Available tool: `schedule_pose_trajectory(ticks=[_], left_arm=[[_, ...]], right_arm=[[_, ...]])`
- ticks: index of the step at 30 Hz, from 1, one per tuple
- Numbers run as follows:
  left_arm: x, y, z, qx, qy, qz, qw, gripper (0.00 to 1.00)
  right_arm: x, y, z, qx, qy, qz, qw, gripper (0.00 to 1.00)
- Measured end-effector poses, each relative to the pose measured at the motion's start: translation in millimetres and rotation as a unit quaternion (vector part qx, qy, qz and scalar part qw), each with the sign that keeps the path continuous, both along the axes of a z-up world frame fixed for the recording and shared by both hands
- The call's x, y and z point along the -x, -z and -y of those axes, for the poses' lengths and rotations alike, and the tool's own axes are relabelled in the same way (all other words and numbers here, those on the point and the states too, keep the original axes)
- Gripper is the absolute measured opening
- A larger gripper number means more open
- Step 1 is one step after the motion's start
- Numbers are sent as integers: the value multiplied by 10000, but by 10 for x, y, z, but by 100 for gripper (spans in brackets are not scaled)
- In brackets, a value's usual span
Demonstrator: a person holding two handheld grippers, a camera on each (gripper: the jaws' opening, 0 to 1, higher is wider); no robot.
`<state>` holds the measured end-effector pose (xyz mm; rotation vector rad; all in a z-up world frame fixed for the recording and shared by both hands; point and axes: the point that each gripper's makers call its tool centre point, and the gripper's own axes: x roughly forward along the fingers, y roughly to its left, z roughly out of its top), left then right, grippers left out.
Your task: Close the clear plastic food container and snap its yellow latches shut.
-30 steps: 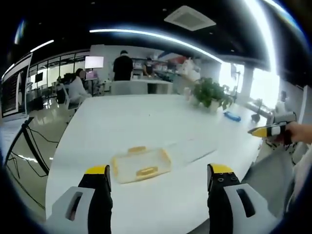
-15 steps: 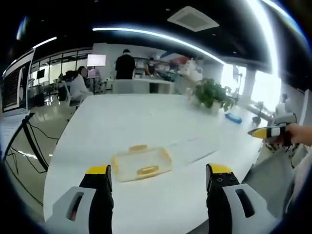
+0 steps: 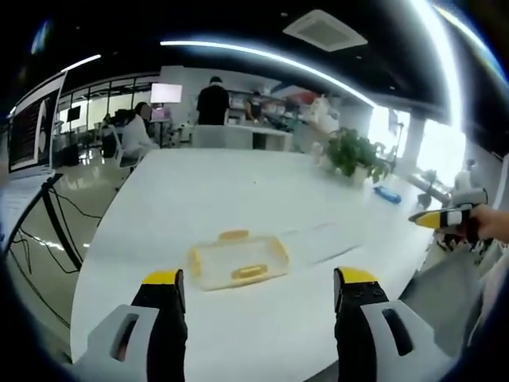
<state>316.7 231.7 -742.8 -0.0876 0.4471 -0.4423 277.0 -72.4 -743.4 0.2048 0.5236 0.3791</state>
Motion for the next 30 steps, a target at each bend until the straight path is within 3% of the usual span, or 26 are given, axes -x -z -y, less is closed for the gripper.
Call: schedule_pose_trajectory(ticks=[4, 18, 30], left_arm=[[-14, -35, -31, 173, -63, 11, 9998, 73], [-90, 39, -105, 111, -43, -130, 9998, 69], [-338, 114, -177, 40, -36, -219, 9997, 64]], right_arm=[[-44, 31, -55, -87, -22, -37, 10000, 53], [-159, 12, -442, -56, -477, 1, 9988, 51], [-373, -27, -693, -84, -663, 45, 9978, 50]])
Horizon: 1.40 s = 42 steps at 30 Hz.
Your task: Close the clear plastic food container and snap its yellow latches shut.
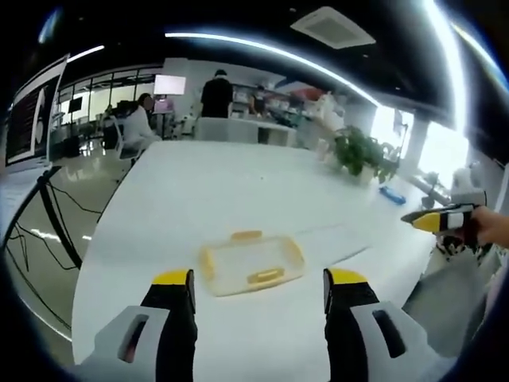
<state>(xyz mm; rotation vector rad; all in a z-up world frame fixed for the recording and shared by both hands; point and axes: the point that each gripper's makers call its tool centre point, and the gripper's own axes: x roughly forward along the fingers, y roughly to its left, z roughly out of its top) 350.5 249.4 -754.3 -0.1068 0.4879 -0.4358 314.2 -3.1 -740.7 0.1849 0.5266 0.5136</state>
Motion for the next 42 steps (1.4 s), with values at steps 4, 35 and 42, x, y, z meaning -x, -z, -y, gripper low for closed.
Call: schedule_pose_trajectory(ticks=[4, 35, 42], left_arm=[[-97, 22, -5, -48, 32, -16, 10000, 62], [-671, 481, -85, -149, -101, -372, 9991, 45], [-759, 599, -122, -116, -206, -484, 9985, 42]], right_arm=[[-104, -19, -112, -9, -49, 37, 10000, 49], [-817, 342, -805, 279, -197, 81, 9994, 35], [-910, 532, -975, 341, -242, -61, 9991, 32]])
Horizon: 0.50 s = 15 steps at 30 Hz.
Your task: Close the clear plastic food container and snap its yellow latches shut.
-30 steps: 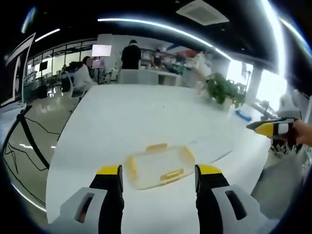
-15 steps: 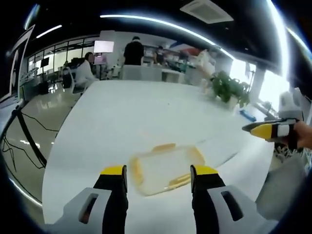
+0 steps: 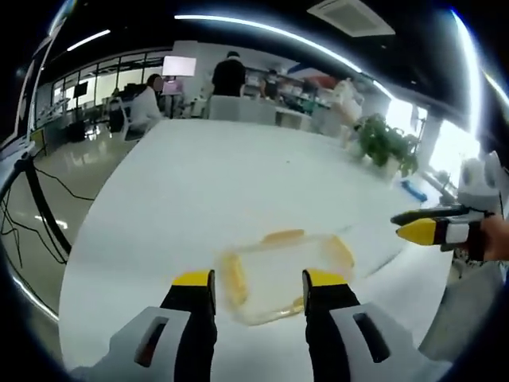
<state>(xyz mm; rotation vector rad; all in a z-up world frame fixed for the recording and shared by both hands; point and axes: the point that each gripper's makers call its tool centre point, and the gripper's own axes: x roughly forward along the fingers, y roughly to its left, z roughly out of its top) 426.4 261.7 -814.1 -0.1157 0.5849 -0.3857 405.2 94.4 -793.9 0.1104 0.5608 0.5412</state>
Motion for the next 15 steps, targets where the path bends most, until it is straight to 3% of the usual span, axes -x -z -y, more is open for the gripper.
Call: schedule_pose_trajectory(ticks=[11, 15], left_arm=[[-29, 126, -43, 65, -291, -157, 9994, 34], [-18, 203, -49, -91, -278, -259, 9992, 33]], right_arm=[[-93, 267, -136, 47, 92, -233, 9997, 26], [-129, 366, -178, 97, 83, -298, 9995, 25]])
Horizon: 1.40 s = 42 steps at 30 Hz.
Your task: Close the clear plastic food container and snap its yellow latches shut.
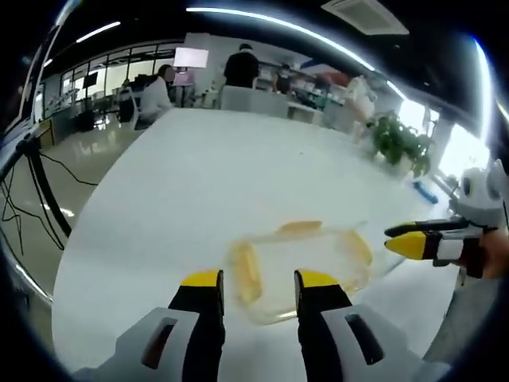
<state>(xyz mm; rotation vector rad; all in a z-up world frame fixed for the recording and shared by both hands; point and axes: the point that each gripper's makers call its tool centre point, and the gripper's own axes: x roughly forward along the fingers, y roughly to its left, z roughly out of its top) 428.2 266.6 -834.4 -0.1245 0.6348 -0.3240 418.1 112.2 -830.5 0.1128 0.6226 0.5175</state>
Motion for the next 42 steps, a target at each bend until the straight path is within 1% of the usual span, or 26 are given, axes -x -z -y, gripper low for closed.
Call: schedule_pose_trajectory(ticks=[3, 6, 10, 11, 12, 13, 14, 15, 17, 18, 19, 20, 21, 24, 27, 29, 32, 34, 41, 42], left_arm=[[-19, 45, -4, -16, -5, -38, 10000, 30], [-36, 102, -8, -70, -7, -54, 10000, 26], [-57, 130, -11, -165, 1, -28, 9999, 22], [-69, 137, -5, -228, 56, -2, 9997, 21], [-74, 144, -12, -393, 145, 29, 9991, 21], [-82, 163, -28, -643, 230, 62, 9976, 21], [-82, 174, -31, -753, 262, 62, 9968, 20], [-82, 182, -20, -801, 300, 60, 9963, 19], [-91, 194, 2, -797, 309, 74, 9963, 17], [-102, 190, 9, -793, 330, 116, 9962, 15], [-109, 200, 18, -794, 349, 116, 9962, 12], [-111, 216, 28, -815, 380, 89, 9959, 6], [-113, 224, 35, -833, 409, 78, 9957, 4], [-130, 255, 41, -861, 353, 50, 9957, 5], [-126, 249, 37, -866, 259, 65, 9959, 4], [-133, 250, 27, -939, 235, 89, 9953, 3], [-133, 251, 15, -925, 171, 55, 9955, 2], [-124, 244, 6, -978, 198, 44, 9950, 2], [-77, 185, -2, -1094, 241, 61, 9937, 3], [-71, 174, -6, -1105, 231, 65, 9936, 3]], right_arm=[[-13, 67, -26, 36, -19, -72, 10000, 24], [-14, 98, -75, 53, -181, -75, 9998, 24], [-51, 133, -80, 145, -166, -82, 9997, 24], [-59, 142, -81, 151, -155, -88, 9997, 24], [-73, 153, -80, 152, -143, -87, 9997, 23], [-80, 160, -81, 155, -138, -92, 9997, 21], [-86, 168, -78, 173, -127, -103, 9997, 20], [-95, 182, -73, 206, -118, -114, 9997, 19], [-109, 197, -63, 239, -102, -115, 9996, 19], [-117, 202, -57, 249, -88, -113, 9996, 18], [-125, 212, -52, 258, -71, -123, 9996, 17], [-129, 215, -51, 254, -63, -134, 9996, 15], [-134, 226, -50, 256, -59, -150, 9995, 14], [-132, 294, -32, 299, -48, -276, 9992, 10], [-120, 301, -45, 264, -96, -296, 9992, 5], [-124, 294, -39, 355, -133, -243, 9990, 5], [-119, 280, -48, 304, -140, -275, 9991, 5], [-113, 275, -49, 279, -135, -299, 9991, 4], [-163, 115, -50, 229, -70, -100, 9997, 2], [-162, 116, -51, 237, -88, -113, 9996, 2]])
